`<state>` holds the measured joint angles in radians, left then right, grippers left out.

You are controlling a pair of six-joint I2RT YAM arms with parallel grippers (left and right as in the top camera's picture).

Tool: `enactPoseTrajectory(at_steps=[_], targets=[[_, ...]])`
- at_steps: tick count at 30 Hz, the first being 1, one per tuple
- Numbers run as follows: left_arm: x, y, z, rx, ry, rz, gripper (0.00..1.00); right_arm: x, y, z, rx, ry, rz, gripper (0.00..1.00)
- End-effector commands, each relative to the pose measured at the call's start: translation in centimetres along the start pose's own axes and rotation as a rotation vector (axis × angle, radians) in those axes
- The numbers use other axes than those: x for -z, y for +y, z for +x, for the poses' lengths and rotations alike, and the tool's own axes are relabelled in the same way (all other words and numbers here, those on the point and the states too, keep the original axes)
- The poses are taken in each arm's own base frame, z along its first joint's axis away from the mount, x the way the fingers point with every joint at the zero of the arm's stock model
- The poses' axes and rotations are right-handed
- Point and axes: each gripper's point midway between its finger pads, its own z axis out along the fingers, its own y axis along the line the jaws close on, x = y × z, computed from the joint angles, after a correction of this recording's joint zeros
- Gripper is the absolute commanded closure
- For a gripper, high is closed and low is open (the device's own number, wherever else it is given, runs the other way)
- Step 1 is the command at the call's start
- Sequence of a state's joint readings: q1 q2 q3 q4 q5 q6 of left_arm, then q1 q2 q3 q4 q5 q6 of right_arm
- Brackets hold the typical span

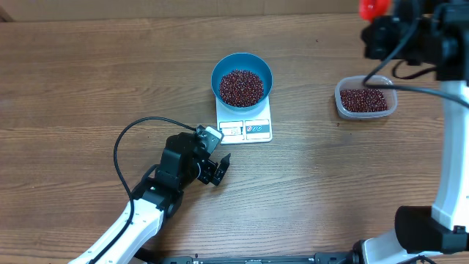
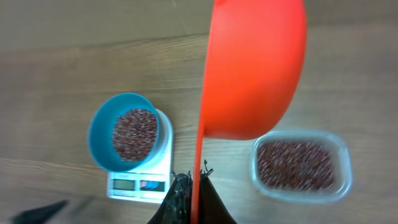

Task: Scoop item into bowl and weigh 150g on scale
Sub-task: 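Carry the red scoop right back to the bean container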

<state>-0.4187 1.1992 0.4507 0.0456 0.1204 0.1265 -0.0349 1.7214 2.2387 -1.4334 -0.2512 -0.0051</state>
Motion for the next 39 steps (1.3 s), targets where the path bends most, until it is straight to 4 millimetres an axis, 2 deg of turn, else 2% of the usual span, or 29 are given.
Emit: enactPoseTrajectory(at_steps=[1,6,9,11,20,28,32,38,39], targets=[[-0.1,-0.1,0.1,0.015,0.004,0.004,0.01,1.7,1.4,0.0,-0.137,-0.002,-0.186,0.96],[-0.1,-0.1,0.1,0.015,0.004,0.004,0.00,0.0,-0.4,2.0,-0.319,0.091,-0.131,0.96],[-0.1,-0.1,0.1,0.015,0.004,0.004,0.00,-1.8,-1.9,3.4,-0.396,0.139,-0.066,0.96],[-0.1,-0.1,0.1,0.015,0.004,0.004,0.00,-3.9,-4.4,4.9,-0.512,0.170,0.046,0.96],[-0.1,-0.1,0.1,0.015,0.004,0.004,0.01,-10.3,-9.2,8.8,-0.707,0.200,0.110,0.96],[-0.1,-0.1,0.1,0.015,0.004,0.004,0.00,-14.8,-10.7,12.3,-0.754,0.210,0.079,0.96],[-0.1,-0.1,0.1,0.015,0.004,0.004,0.00,-16.6,-10.6,13.6,-0.759,0.212,0.034,0.96],[-0.1,-0.1,0.1,0.015,0.004,0.004,0.00,-17.1,-10.3,14.4,-0.766,0.228,0.013,0.96],[-0.1,-0.1,0.2,0.015,0.004,0.004,0.01,-17.1,-10.3,14.5,-0.767,0.231,0.013,0.91]])
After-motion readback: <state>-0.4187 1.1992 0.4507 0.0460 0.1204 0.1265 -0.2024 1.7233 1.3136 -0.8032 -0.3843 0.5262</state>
